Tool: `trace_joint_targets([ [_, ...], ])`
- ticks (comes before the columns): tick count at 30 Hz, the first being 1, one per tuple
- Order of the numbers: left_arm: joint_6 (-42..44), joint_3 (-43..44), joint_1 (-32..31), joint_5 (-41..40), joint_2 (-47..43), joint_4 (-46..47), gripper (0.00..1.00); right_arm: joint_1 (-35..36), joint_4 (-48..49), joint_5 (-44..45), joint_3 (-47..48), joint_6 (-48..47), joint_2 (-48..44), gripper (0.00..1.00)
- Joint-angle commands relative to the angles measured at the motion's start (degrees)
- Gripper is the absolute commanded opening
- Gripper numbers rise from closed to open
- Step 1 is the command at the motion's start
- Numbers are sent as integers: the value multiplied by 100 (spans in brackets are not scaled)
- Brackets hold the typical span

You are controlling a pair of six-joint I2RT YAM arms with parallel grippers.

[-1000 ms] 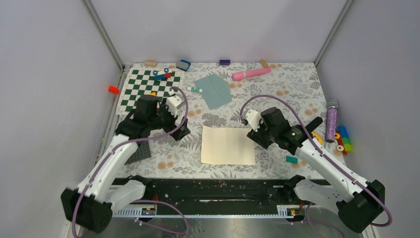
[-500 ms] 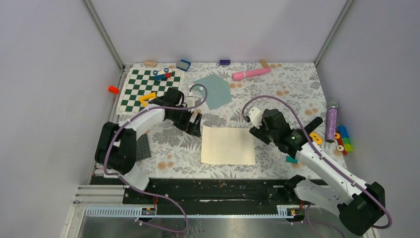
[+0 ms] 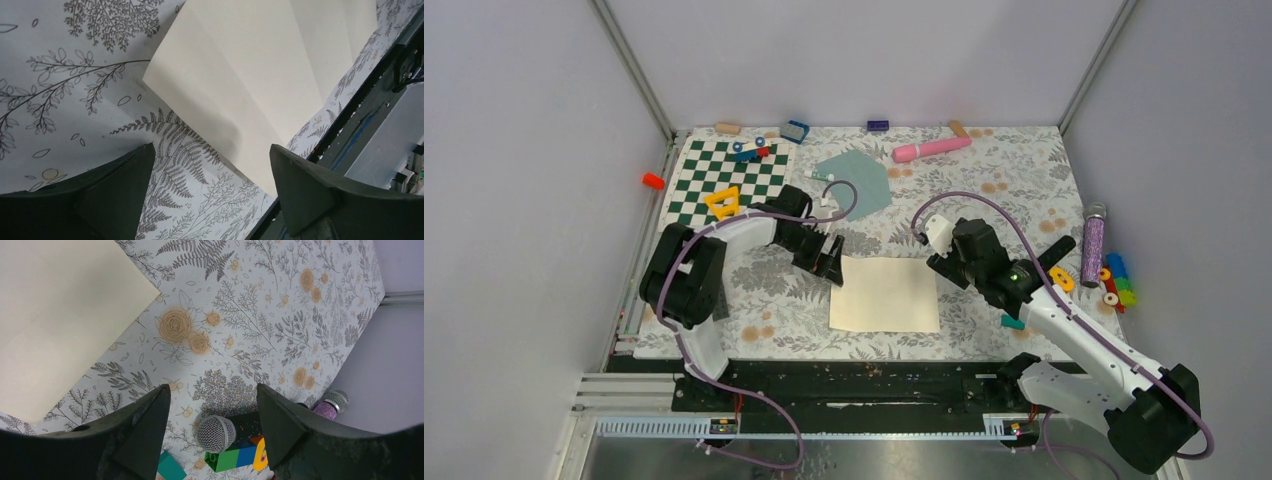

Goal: Place the letter into the envelope and seal it
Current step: Pick up the letter from the center of the board.

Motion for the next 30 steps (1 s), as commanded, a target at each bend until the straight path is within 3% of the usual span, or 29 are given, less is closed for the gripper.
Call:
trace_joint_targets([
  [1, -61, 241, -42, 270, 240, 221, 86, -32, 160, 115, -17, -50, 15, 71],
  [11, -148, 455, -108, 415, 558, 218, 61, -25, 174, 98, -12, -71, -2, 71],
  [14, -165, 487, -134, 433, 608, 218, 43, -26, 164, 98, -4, -67, -7, 71],
  [19, -167, 513, -147, 428, 603, 195, 3, -25, 162, 98, 6, -68, -28, 71],
  [20, -152, 527, -147, 416, 595, 152, 0, -25, 164, 91, 11, -58, -28, 71],
  [30, 186, 678, -147, 434, -526, -209, 0, -25, -101, -394, 292, 282, -36, 72],
])
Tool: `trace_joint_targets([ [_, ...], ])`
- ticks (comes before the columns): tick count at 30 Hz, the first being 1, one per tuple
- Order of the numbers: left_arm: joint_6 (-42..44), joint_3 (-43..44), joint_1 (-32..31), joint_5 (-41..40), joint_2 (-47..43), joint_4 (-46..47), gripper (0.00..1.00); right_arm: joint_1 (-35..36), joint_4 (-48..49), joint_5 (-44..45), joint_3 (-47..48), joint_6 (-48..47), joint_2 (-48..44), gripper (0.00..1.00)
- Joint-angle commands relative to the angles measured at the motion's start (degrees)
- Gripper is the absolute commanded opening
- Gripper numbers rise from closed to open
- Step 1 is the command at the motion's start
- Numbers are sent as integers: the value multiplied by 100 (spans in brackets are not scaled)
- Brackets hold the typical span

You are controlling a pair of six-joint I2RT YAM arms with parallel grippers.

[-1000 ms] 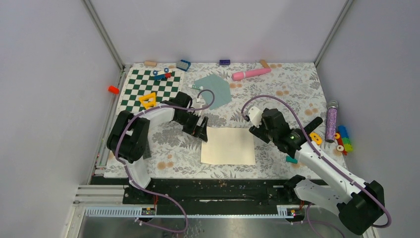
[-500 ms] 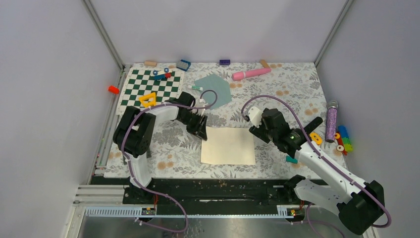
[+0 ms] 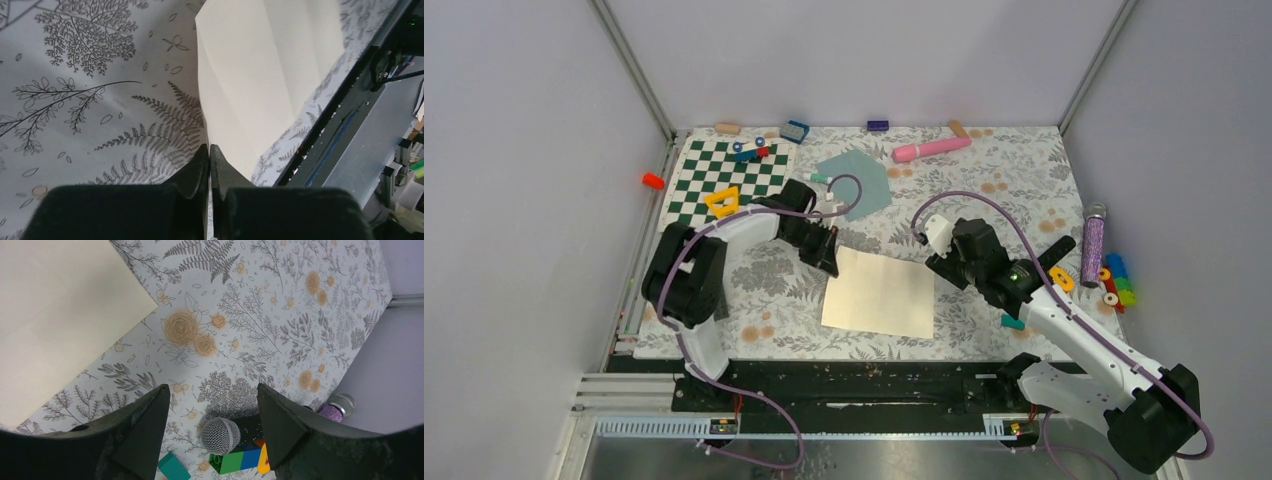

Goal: Place the letter into the envelope and seal it
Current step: Pick up the letter from the center of the board.

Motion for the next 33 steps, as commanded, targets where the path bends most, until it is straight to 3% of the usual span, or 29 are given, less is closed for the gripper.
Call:
trace_joint_targets([
  [1, 339, 346, -21, 164, -941, -198, 0, -27, -151, -389, 336, 269, -74, 72],
  [7, 364, 895, -13, 135, -1493, -804, 0, -23, -542, -1213, 815, 313, -429, 74],
  [13, 211, 1737, 56, 175, -1682, -1392, 0, 16, -634, -1621, 1187, -606, -696, 82],
  [19, 17, 2948, 84, 492, -1529, -2019, 0, 49, 56, -2846, 1068, -1492, -1164, 92],
  [25, -622, 3601, 108, 602, -1621, -1911, 0, 142, 951, -2566, 1119, -1184, -728, 96],
  [33, -2136, 3270, 436, 454, -1933, -847, 0, 235, 2430, -2659, 139, -1139, -654, 99],
])
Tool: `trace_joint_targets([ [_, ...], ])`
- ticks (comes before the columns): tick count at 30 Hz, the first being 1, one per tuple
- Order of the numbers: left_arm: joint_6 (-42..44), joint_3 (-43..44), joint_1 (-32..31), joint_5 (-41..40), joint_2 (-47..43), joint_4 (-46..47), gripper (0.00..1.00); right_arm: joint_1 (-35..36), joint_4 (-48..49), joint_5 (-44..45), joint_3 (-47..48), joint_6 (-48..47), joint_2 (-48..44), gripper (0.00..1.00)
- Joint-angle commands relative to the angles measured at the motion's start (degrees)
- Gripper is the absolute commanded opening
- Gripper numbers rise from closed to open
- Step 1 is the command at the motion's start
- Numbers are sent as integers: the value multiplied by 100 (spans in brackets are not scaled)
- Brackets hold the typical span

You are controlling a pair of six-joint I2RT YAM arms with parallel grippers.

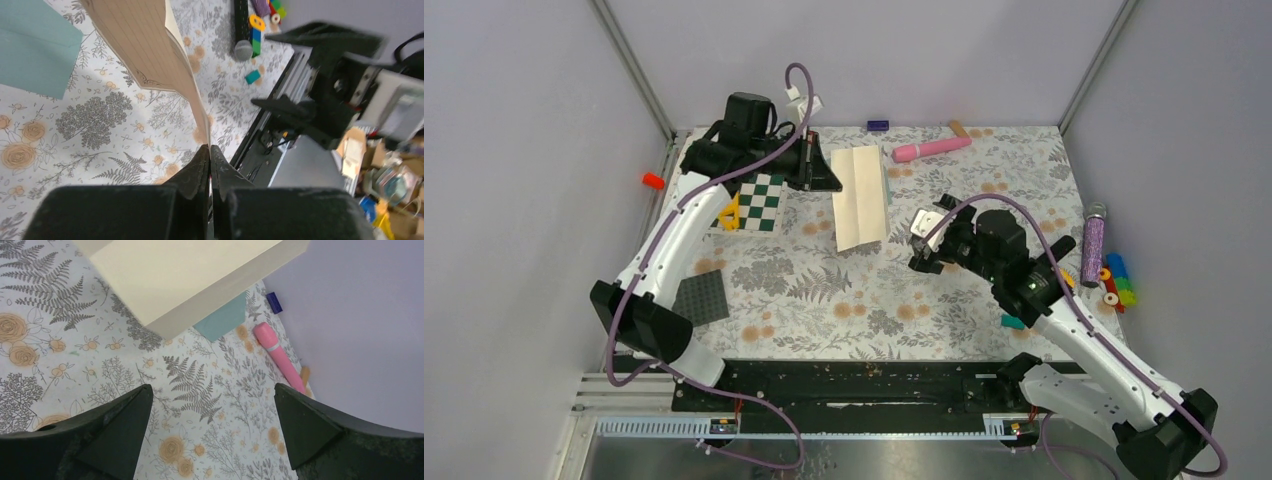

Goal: Place the letter into the envelope and seal it
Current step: Pick up the letter from the center of the board.

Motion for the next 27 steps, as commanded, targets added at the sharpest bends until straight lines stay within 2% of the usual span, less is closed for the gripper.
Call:
trace_joint_targets([
  [1, -998, -98, 264, 25, -350, 821, 0, 148, 1091, -330, -495, -13, -92, 100],
  [5, -1477, -228, 567, 183, -339, 1211, 0, 225, 1306, -751, -807, 88, -216, 100],
  [8, -1894, -520, 746, 483, -366, 1642, 0, 246, 1835, -803, -1030, 396, -203, 100],
  [15, -2920, -1491, 915, 952, -746, 3027, 0, 392, 3484, -115, -1472, 1139, 404, 99],
  [23, -3717, -2245, 1055, 1152, -1282, 4235, 0, 624, 4353, 606, -1566, 1646, 1031, 98],
  [27, -3959, -2458, 1132, 1182, -1411, 4582, 0, 636, 4508, 398, -1615, 1979, 1029, 98],
])
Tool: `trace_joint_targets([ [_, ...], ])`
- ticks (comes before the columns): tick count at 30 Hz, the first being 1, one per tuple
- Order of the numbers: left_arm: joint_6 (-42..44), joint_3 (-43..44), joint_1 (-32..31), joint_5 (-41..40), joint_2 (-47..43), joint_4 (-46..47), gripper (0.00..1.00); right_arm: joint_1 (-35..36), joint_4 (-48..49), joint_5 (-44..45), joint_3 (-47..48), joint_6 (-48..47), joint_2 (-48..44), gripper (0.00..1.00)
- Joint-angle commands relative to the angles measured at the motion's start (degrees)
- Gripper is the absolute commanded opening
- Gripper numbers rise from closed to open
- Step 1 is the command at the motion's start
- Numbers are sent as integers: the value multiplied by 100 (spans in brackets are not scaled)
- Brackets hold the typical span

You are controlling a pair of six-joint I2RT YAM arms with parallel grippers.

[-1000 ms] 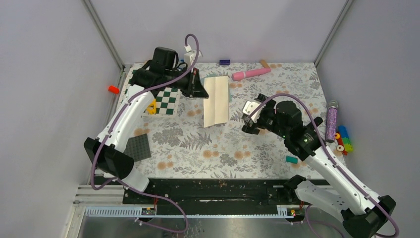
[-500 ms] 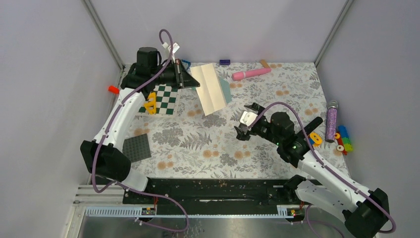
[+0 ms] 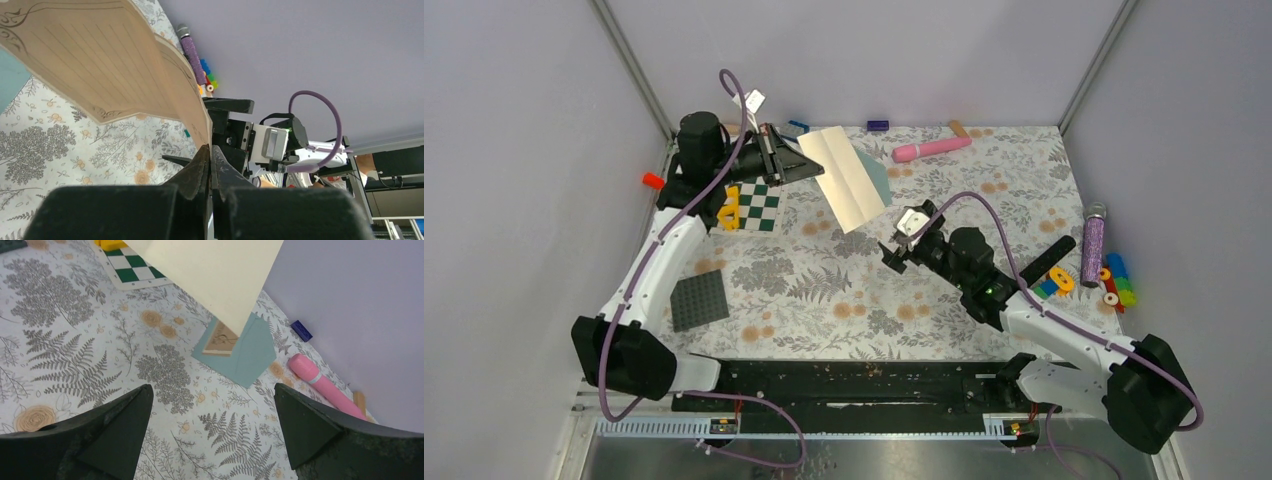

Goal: Place the letter into the envelope and seal it
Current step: Fold the letter.

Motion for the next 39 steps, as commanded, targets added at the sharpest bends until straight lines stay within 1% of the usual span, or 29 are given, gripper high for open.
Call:
trace_joint_targets([
  [1, -512, -190, 103, 239, -251, 964, 0, 63, 828, -63, -88, 630, -75, 98],
  [2, -595, -234, 115, 264, -736, 1103, 0, 62, 907, -153, -136, 761, -93, 98],
  [3, -667, -276, 125, 273, -342, 1210, 0, 58, 980, -196, -156, 905, -91, 98],
  [4, -725, -309, 134, 296, -308, 1289, 0, 63, 1026, -169, -161, 1054, -84, 98],
  [7, -885, -437, 177, 361, -383, 1545, 0, 63, 1132, 198, -16, 1171, 65, 99],
  [10, -1068, -637, 226, 337, -552, 1814, 0, 63, 1310, 669, 96, 1140, 123, 100],
  [11, -1119, -706, 243, 308, -617, 1919, 0, 64, 1345, 701, 128, 1093, 122, 100],
  [12, -1168, -775, 256, 284, -678, 1987, 0, 64, 1349, 641, 167, 1043, 105, 100],
  [15, -1209, -860, 292, 257, -780, 2030, 0, 62, 1469, 298, 232, 953, 178, 95],
  [21, -1367, -878, 361, 301, -822, 2129, 0, 64, 2005, 454, 177, 778, 529, 85],
  [23, -1421, -895, 379, 330, -834, 2192, 0, 56, 2320, 443, 66, 693, 596, 85],
  [25, -1445, -897, 382, 341, -834, 2235, 0, 60, 2491, 250, 24, 712, 609, 85],
  [29, -1468, -929, 433, 346, -831, 2268, 0, 61, 2729, -63, 29, 1186, 609, 86],
  [31, -1488, -931, 456, 355, -842, 2283, 0, 61, 2991, -129, -25, 1265, 711, 84],
  [34, -1528, -965, 476, 355, -861, 2335, 0, 62, 3389, 18, -43, 1246, 918, 81],
  [39, -1646, -989, 551, 400, -878, 2452, 0, 64, 3328, 454, 258, 1258, 1123, 79],
])
